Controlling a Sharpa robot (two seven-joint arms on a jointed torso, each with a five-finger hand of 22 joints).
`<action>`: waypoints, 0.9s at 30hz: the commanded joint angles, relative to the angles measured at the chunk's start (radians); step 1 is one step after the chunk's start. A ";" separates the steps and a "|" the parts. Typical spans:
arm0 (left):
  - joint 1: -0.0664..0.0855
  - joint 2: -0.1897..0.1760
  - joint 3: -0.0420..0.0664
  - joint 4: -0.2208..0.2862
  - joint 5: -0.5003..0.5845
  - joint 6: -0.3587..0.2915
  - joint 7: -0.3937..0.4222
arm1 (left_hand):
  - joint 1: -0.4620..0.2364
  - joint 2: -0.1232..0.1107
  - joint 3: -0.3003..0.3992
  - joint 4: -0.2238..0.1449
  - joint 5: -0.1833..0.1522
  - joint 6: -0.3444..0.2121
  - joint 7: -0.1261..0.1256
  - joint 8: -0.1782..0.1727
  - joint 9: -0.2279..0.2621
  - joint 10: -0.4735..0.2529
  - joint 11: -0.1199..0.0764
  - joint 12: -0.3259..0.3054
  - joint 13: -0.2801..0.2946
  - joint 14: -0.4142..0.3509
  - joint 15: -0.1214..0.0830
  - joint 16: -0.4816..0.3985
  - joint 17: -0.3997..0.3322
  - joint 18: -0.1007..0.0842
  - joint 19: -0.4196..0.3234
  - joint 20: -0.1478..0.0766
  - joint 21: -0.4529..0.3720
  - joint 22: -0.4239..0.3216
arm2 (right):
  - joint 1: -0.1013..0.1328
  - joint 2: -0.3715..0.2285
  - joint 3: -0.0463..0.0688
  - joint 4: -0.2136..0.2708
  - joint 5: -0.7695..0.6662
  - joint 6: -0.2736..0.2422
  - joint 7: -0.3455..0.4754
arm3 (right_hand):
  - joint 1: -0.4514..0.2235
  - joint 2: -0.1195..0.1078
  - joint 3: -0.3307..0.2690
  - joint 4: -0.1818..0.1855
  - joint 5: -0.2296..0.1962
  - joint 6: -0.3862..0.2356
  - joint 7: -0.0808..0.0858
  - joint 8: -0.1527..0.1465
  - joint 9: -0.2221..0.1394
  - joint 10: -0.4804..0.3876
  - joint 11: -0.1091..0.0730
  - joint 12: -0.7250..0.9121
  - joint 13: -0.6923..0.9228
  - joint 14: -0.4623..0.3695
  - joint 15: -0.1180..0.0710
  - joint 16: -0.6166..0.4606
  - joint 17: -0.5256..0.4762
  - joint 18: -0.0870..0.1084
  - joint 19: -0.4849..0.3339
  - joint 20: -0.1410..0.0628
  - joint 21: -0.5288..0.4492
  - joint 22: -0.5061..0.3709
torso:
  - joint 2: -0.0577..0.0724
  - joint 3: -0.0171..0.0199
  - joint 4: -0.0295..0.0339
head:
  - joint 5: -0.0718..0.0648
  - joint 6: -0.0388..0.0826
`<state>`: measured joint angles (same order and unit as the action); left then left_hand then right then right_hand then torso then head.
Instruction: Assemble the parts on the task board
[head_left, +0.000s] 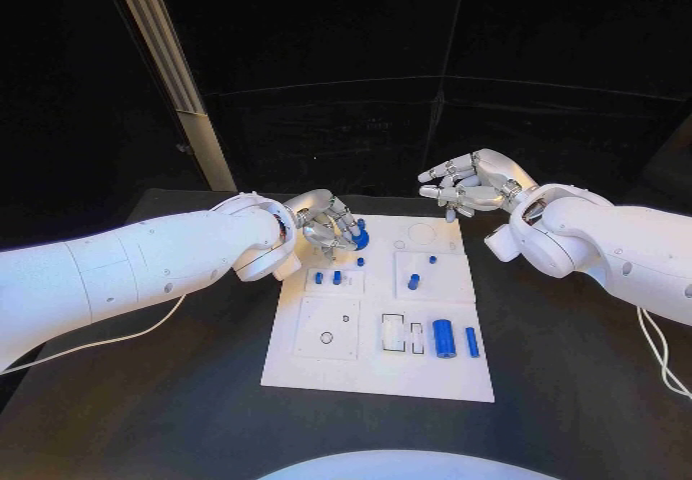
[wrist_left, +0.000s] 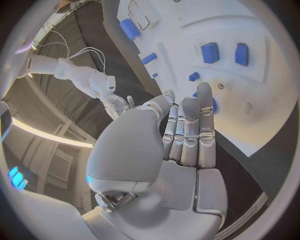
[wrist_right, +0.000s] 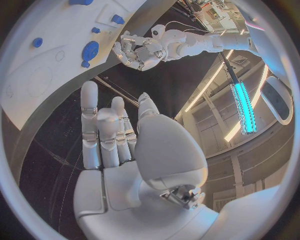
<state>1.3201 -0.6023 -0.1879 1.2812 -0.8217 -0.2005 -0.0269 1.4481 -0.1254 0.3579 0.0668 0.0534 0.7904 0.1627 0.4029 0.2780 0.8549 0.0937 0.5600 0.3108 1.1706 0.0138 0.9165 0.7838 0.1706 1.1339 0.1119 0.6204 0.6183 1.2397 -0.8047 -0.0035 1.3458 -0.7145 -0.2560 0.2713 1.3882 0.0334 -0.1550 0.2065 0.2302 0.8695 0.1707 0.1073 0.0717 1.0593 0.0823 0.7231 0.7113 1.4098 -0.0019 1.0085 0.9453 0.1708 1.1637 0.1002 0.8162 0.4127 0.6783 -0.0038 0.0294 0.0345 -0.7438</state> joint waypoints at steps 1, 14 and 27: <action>-0.003 0.021 -0.002 -0.015 -0.224 -0.036 0.107 | 0.014 -0.013 0.030 -0.024 0.000 0.014 -0.001 -0.027 -0.025 -0.003 0.006 -0.035 -0.037 0.004 0.001 -0.012 -0.024 0.013 0.013 -0.003 0.006 0.003 | 0.002 0.004 0.001 -0.001 0.005 0.006 0.007 | 0.001 0.009 -0.005 -0.002 0.002 -0.008 0.000 0.006 0.001 -0.008 -0.001 0.006 -0.001 -0.001 0.001 -0.002 0.000 0.013 0.004 0.001 -0.005 -0.001 | 0.000 0.0005 -0.0012 | -0.001 0.003; -0.024 0.095 -0.005 -0.094 -0.519 0.023 0.102 | -0.048 -0.031 -0.157 0.000 -0.006 0.085 -0.022 -0.094 -0.089 0.002 -0.006 -0.082 -0.109 0.261 -0.008 0.377 0.355 -0.031 0.216 -0.008 0.300 0.264 | 0.002 0.012 0.001 -0.003 0.003 0.008 0.009 | 0.005 0.012 -0.005 -0.003 0.004 -0.009 0.000 0.006 0.001 -0.009 -0.001 0.006 -0.002 -0.001 0.001 -0.002 0.001 0.013 0.004 0.002 -0.006 -0.002 | -0.001 0.0005 0.0012 | -0.010 0.001; -0.034 0.142 -0.005 -0.153 -0.613 0.076 0.089 | -0.008 0.019 -0.152 -0.015 -0.005 0.142 -0.033 -0.128 -0.122 0.060 -0.013 -0.114 -0.151 0.308 -0.018 0.451 0.426 -0.059 0.284 -0.018 0.466 0.429 | 0.002 0.016 0.001 -0.004 0.000 0.009 0.012 | 0.010 0.015 -0.004 -0.005 0.007 -0.010 0.000 0.007 0.001 -0.010 -0.002 0.007 -0.003 0.000 0.001 -0.002 0.003 0.013 0.004 0.002 -0.007 -0.002 | 0.000 0.0005 0.0002 | -0.011 0.003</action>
<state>1.2847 -0.4626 -0.1940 1.1319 -1.3869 -0.1572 0.0575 1.4416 -0.1115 0.2018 0.0504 0.0502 0.9276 0.1286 0.2794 0.1565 0.9121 0.0802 0.4505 0.1612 1.4583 -0.0035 1.3645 1.2096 0.1237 1.4105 0.0930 1.0843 1.0455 1.2394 -0.7890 -0.0035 1.3412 -0.7152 -0.2535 0.2729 1.3952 0.0403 -0.1578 0.2036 0.2324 0.8695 0.1707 0.1096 0.0717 1.0556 0.0786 0.7231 0.7093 1.4098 -0.0019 1.0085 0.9469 0.1709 1.1637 0.1002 0.8123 0.4118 0.6778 -0.0033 0.0299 0.0235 -0.7420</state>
